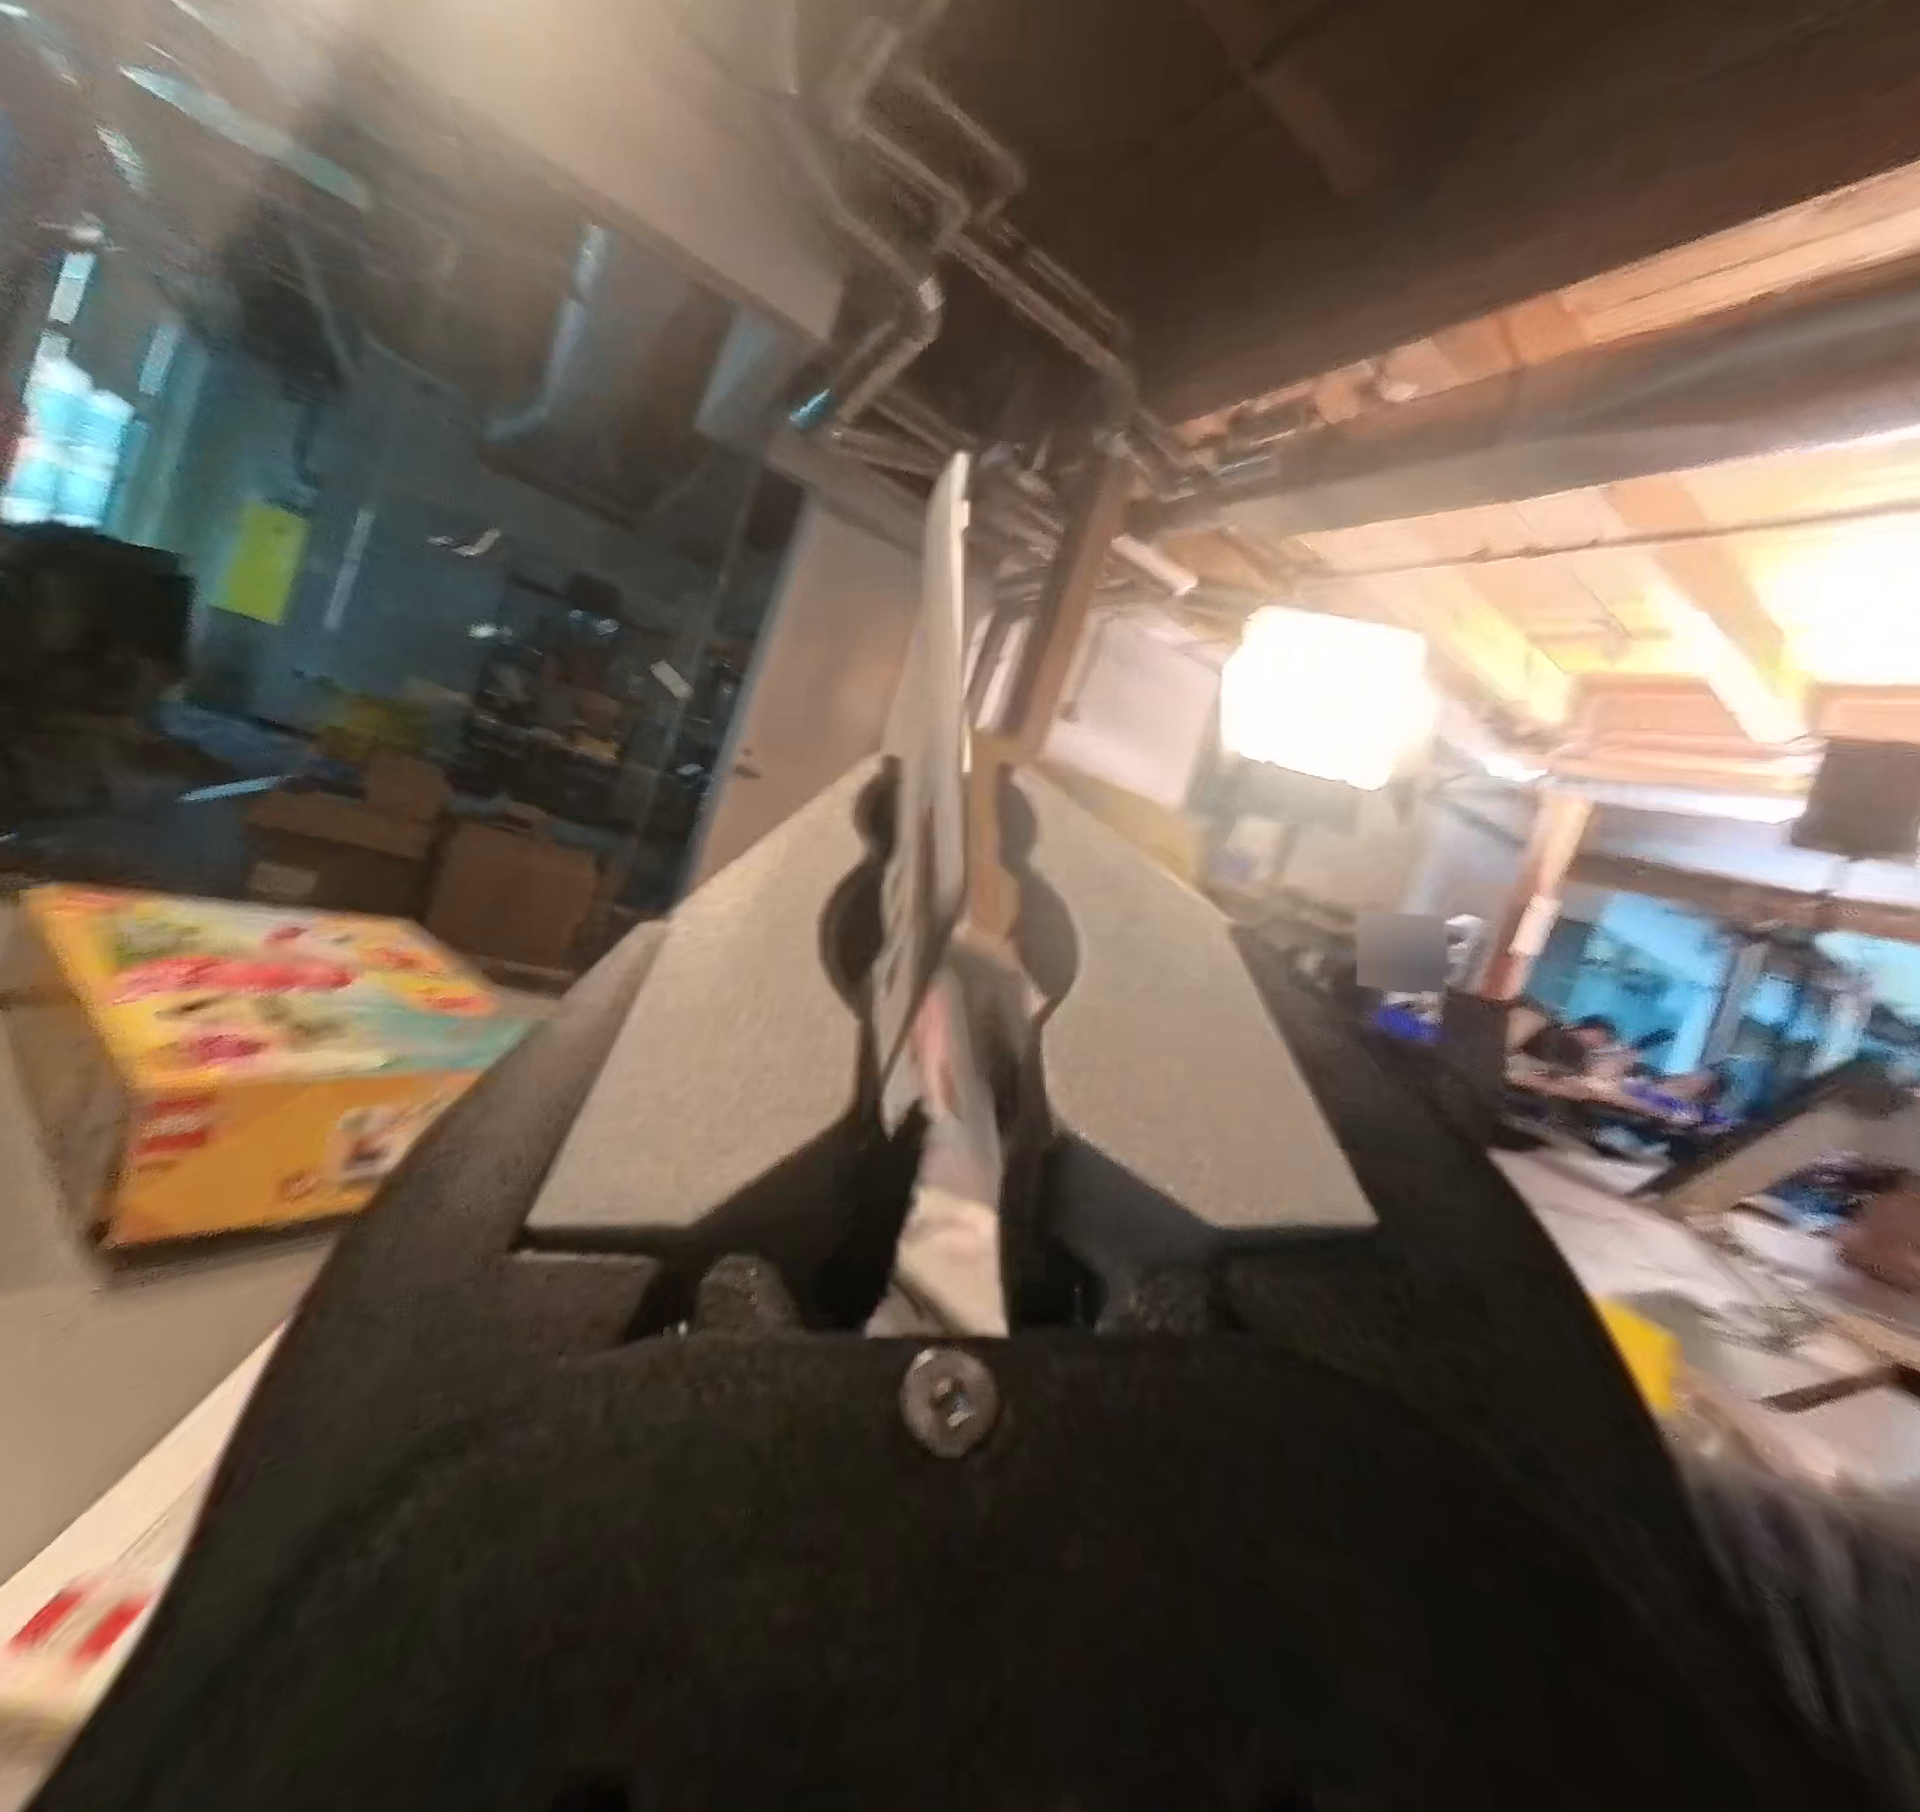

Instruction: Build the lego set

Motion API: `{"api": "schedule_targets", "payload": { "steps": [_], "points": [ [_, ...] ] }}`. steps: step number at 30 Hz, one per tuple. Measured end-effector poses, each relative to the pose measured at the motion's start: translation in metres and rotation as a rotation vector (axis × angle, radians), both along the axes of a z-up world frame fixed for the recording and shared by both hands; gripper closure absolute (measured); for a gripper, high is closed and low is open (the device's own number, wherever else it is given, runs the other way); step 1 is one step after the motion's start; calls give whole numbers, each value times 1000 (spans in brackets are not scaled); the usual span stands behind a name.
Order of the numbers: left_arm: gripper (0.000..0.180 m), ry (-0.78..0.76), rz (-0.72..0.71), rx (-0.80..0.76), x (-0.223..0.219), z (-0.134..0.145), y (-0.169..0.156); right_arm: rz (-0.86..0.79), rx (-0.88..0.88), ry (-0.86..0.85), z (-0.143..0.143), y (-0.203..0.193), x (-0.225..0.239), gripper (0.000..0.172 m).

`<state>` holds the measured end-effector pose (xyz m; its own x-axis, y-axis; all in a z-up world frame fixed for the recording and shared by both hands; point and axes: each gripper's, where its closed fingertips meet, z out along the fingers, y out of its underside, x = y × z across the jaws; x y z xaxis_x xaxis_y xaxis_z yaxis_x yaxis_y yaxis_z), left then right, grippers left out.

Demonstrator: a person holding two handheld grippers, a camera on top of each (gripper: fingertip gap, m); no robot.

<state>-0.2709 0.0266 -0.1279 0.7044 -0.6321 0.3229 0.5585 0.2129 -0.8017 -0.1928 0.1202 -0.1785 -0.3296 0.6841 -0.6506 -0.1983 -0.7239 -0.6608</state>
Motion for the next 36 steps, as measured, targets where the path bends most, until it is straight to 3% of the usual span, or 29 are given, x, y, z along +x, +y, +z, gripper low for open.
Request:
{"api": "schedule_targets", "payload": {
  "steps": [2, 4, 8, 11, 15, 20, 23, 27, 31, 33, 36],
  "points": [
    [137, 94, 83, -110, -4, -33, 7, 12, 34, -238, -16, 30, -9, 172],
    [134, 169, 160, -244, -9, -70, 12, 66, 31, -481, -44, 56, -22, 172],
    [137, 273, 319, -405, -22, -123, 6, 228, -32, -701, -69, 67, -53, 172],
    [140, 316, 371, -460, -28, -142, -5, 328, -63, -719, -60, 53, -76, 172],
    [143, 270, 342, -551, -29, -158, -9, 375, -152, -621, -42, 57, -92, 172],
    [148, 220, 274, -762, -34, -196, 9, 267, -191, -840, -134, 86, -86, 172],
    [151, 220, 247, -847, -36, -209, 18, 203, -143, -922, -171, 98, -79, 172],
    [149, 168, 226, -925, -35, -216, 31, 151, 10, -1002, -186, 111, -67, 172],
    [133, 134, 233, -1004, -29, -227, 48, 112, 198, -1112, -197, 126, -56, 170],
    [126, 126, 268, -1038, -31, -234, 57, 117, 226, -1119, -200, 131, -56, 161],
    [121, 77, 305, -1077, -35, -242, 67, 97, 273, -1146, -206, 139, -51, 129]
  ]
}}
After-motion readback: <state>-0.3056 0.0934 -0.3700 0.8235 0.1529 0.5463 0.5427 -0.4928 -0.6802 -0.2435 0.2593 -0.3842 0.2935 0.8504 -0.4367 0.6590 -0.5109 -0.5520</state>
